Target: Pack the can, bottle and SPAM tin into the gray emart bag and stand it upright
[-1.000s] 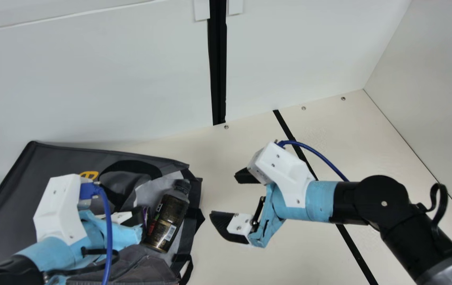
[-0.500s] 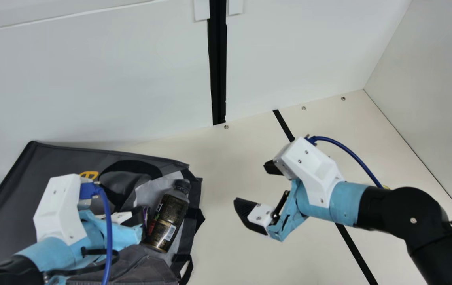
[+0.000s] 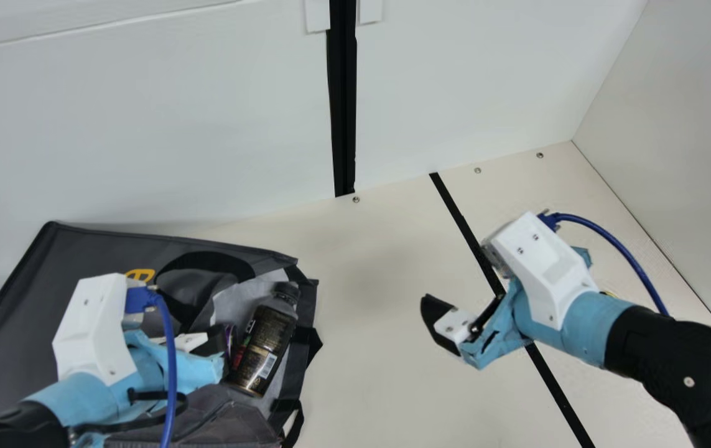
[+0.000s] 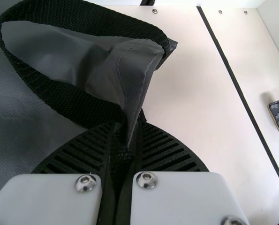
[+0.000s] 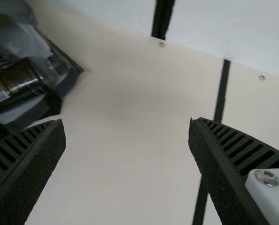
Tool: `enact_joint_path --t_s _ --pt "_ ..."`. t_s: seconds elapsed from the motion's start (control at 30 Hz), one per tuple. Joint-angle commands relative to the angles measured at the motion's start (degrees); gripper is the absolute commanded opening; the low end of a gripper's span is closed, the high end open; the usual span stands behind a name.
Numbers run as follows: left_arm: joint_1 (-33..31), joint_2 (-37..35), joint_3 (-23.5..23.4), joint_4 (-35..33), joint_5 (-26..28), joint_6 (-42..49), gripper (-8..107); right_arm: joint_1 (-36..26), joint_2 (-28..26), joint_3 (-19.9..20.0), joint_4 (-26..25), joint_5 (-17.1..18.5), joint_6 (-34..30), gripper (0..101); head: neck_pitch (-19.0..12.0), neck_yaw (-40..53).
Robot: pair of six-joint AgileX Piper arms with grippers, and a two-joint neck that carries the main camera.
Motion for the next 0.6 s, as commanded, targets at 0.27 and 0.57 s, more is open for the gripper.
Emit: enact_joint_path --t_s 0.27,0.57 --pt "0.0 0.0 0.0 0.0 0.0 0.0 -8 -3.8 -3.0 -1.1 -11.0 3.3 9.4 95 -1.3 0.0" --pt "0.0 0.0 0.0 0.0 0.0 0.0 -8 -5.8 -5.5 -2.3 -18.1 7.2 16.2 95 -1.3 0.0"
